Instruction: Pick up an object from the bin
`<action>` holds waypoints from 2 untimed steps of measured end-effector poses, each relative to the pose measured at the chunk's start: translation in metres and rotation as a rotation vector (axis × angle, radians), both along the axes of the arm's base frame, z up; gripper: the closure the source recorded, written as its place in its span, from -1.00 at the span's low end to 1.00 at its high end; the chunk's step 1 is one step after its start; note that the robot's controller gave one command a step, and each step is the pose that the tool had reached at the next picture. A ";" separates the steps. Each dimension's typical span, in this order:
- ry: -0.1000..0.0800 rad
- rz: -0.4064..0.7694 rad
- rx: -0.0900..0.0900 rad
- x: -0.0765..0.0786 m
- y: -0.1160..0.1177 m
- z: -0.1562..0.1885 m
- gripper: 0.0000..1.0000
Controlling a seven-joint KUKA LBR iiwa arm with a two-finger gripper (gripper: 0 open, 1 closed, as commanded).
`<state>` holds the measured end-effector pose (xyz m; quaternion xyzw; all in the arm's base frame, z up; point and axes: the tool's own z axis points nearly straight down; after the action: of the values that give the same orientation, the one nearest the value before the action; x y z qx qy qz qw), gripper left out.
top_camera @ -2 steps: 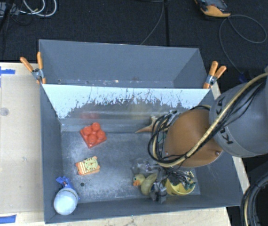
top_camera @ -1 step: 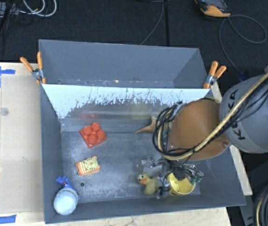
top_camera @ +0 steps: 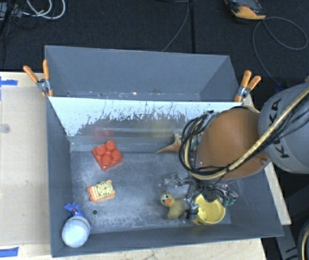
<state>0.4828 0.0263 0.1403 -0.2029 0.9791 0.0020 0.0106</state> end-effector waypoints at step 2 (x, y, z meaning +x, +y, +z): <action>0.018 0.003 -0.001 -0.002 0.003 0.035 1.00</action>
Offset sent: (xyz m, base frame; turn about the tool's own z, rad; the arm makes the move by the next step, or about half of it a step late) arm 0.0117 0.0136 -0.0613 0.0524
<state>0.4810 0.0295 0.1750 -0.2045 0.9789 0.0035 0.0017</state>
